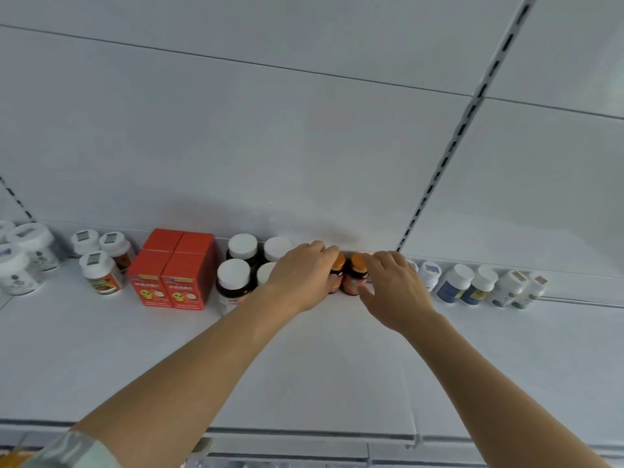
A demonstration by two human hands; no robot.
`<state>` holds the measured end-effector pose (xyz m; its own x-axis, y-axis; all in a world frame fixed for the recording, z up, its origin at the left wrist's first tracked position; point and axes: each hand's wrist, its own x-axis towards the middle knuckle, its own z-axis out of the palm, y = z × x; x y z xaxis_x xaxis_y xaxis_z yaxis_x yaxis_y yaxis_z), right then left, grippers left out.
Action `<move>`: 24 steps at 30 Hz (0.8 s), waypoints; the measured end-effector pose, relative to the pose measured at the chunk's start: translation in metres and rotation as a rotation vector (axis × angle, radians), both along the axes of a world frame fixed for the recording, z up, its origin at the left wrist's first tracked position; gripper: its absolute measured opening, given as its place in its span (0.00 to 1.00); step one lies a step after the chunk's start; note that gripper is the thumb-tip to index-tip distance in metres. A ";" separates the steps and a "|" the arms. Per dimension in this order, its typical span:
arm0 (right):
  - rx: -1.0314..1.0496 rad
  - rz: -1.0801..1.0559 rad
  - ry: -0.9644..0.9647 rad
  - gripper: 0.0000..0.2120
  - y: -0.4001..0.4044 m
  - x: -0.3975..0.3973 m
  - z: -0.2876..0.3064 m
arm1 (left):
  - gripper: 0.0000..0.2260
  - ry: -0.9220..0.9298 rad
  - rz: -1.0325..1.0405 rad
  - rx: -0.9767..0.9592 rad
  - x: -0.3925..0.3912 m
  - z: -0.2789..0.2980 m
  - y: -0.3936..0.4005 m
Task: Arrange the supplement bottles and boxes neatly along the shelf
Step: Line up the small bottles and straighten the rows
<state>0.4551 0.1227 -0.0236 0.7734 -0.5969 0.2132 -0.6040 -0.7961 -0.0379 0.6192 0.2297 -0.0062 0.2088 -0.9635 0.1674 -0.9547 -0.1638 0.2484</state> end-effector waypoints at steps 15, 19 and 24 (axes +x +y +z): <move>-0.067 0.141 -0.058 0.14 -0.055 0.006 -0.034 | 0.22 -0.108 0.325 0.092 -0.024 -0.049 -0.046; -0.076 0.143 -0.068 0.15 -0.059 0.011 -0.041 | 0.20 -0.103 0.316 0.066 -0.025 -0.052 -0.049; -0.076 0.162 -0.119 0.15 -0.061 0.012 -0.044 | 0.19 -0.068 0.315 0.037 -0.024 -0.055 -0.048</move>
